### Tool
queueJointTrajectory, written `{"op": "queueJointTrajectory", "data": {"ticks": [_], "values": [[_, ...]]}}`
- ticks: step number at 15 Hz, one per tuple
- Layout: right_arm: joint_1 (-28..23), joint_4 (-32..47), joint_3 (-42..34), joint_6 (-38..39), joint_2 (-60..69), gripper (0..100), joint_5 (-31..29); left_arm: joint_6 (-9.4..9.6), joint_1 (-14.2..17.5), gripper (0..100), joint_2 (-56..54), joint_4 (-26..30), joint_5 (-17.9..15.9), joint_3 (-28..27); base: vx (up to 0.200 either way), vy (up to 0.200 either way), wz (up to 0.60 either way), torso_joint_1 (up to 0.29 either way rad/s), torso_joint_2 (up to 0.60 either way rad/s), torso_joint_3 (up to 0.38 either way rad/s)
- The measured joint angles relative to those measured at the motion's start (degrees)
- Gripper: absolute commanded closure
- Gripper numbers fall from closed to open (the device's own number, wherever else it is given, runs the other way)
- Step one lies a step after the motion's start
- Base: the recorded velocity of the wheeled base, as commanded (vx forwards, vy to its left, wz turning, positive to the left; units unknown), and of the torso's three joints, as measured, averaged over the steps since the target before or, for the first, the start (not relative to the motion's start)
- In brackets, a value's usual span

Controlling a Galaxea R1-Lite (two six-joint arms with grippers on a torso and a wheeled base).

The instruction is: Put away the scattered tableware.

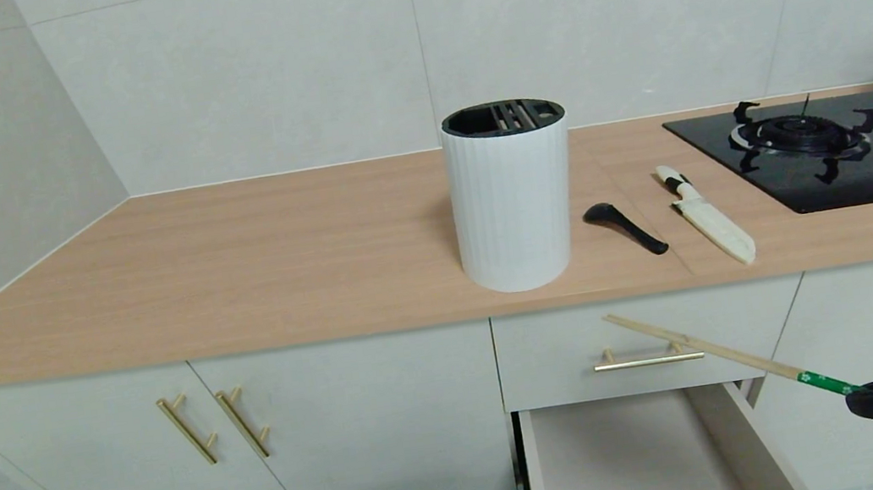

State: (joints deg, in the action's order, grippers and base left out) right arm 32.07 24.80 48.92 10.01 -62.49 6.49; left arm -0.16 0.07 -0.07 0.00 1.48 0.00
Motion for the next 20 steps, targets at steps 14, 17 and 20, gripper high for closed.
{"op": "queueJointTrajectory", "data": {"ticks": [14, 17, 20], "values": [[0.2, -6.28, -5.18, -0.82, -7.68, 100, 0.29, 0.0, 0.0, 0, 0.0, 0.02, -0.02, 0.0, 0.0, 0.0, 0.0, -0.142, 0.39, 0.244], [0.15, -6.27, -5.24, -0.73, -9.62, 100, 0.27, 0.02, -0.02, 0, 0.0, 0.0, -0.02, 0.0, 0.0, 0.0, 0.0, -0.121, 0.44, 0.328], [0.15, -6.22, -5.24, -0.71, -11.13, 100, 0.18, 0.02, 0.02, 0, 0.0, 0.0, -0.02, 0.0, 0.0, 0.0, 0.0, -0.041, 0.27, 0.206]]}}
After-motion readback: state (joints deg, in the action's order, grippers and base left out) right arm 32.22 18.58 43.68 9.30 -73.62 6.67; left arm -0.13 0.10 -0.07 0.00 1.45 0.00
